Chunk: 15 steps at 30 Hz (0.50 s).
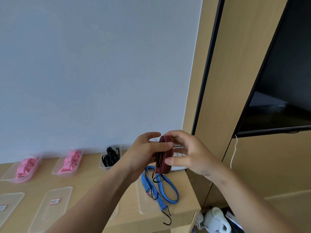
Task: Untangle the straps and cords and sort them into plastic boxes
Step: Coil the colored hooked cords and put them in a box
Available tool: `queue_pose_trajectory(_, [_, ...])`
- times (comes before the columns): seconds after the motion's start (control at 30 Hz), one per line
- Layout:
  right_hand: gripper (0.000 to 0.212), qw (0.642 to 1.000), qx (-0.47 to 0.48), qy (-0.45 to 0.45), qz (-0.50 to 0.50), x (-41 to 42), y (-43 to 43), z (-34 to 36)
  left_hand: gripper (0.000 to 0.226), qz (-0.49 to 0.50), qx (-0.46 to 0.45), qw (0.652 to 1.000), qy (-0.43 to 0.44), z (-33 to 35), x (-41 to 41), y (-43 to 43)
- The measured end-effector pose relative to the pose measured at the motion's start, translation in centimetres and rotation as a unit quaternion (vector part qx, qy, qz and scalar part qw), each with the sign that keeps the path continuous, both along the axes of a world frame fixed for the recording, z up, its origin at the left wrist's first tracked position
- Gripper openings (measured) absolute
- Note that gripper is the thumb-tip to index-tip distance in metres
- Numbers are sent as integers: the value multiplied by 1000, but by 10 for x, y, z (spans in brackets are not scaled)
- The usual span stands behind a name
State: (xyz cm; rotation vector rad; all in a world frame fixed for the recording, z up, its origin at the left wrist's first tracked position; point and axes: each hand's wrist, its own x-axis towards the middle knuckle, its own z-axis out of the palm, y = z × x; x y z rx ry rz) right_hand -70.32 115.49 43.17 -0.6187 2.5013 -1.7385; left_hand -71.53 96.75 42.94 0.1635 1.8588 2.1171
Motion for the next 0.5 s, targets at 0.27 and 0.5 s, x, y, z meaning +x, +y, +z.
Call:
queue_pose_trajectory(0.27, [47,993,-108,-10,-51,-5,-2,-6,52,-48,-44,997,42,-14,0,-9])
queue_pose_trajectory(0.5, [43,987,-131,-40,-84,-11,-11,-5,62,-75,-7,997,-27,-27,3,-11])
